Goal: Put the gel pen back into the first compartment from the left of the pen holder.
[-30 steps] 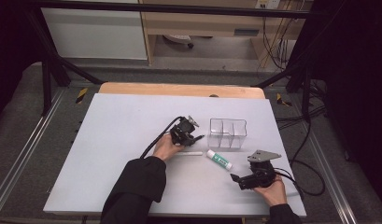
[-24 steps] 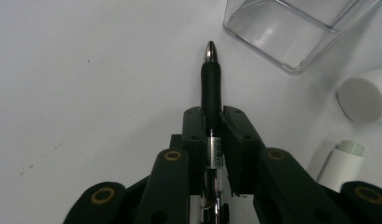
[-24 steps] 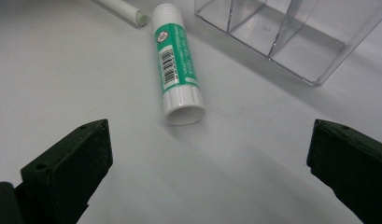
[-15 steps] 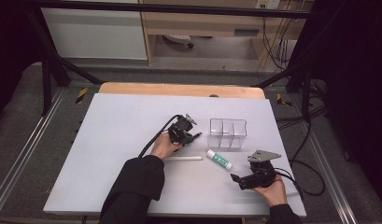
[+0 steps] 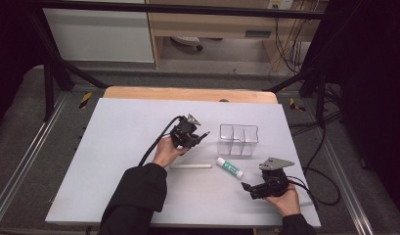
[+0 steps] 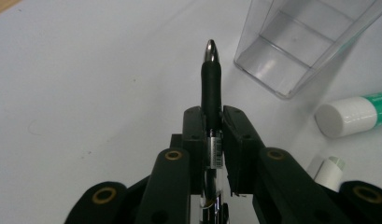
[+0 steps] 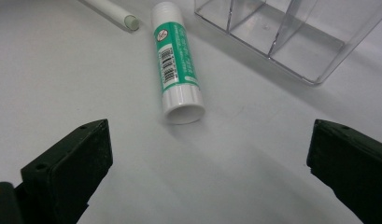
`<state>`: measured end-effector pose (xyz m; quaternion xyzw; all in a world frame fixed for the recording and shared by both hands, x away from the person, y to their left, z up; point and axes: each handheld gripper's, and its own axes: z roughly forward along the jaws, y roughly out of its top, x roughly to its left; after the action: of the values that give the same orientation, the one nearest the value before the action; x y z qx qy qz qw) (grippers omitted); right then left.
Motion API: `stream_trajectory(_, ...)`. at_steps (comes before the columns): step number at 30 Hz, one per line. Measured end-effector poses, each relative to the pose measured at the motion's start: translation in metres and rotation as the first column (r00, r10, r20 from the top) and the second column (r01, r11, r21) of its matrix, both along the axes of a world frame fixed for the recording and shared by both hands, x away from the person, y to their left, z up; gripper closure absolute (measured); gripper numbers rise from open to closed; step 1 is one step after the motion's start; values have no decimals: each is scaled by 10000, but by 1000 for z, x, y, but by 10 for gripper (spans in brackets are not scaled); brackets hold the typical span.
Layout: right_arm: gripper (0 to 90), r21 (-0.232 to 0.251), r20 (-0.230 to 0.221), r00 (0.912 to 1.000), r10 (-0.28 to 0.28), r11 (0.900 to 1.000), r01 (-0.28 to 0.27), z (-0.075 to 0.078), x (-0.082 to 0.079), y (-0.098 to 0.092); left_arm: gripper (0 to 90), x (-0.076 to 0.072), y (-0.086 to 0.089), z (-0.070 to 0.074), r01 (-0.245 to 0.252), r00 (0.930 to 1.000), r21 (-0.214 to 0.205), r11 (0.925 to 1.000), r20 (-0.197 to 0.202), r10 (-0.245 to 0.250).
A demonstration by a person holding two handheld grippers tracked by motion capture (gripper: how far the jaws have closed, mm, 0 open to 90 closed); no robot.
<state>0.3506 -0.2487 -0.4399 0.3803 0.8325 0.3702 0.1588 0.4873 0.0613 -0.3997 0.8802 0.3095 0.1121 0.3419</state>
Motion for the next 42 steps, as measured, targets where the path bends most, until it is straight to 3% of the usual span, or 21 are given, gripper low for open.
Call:
stream_trajectory(7, 9, -21, -15, 10000, -17, 10000, 17, 0, 0, 0, 789, -10, 14, 10, -391, 9986, -741, 9965, 316, 415)
stream_trajectory(13, 9, -12, -8, 10000, -33, 10000, 33, 0, 0, 0, 789, -22, 18, 17, -581, 9963, -1511, 9868, 541, 669)
stream_trajectory(22, 9, -17, -8, 10000, -40, 10000, 40, 0, 0, 0, 789, -37, 15, 32, -728, 9893, -2582, 9633, 1035, 1025)
stream_trajectory(27, 9, -36, -25, 10000, -33, 10000, 33, 0, 0, 0, 789, -41, 12, 39, -802, 9858, -3172, 9450, 1151, 1224)
stream_trajectory(40, 9, -24, -45, 10000, -36, 10000, 36, 0, 0, 0, 789, -46, -7, 56, -588, 9749, -4056, 9122, 1732, 1398)
stream_trajectory(42, 9, -20, -55, 10000, -35, 10000, 35, 0, 0, 0, 789, -46, -12, 58, -509, 9740, -4101, 9106, 1813, 1361)
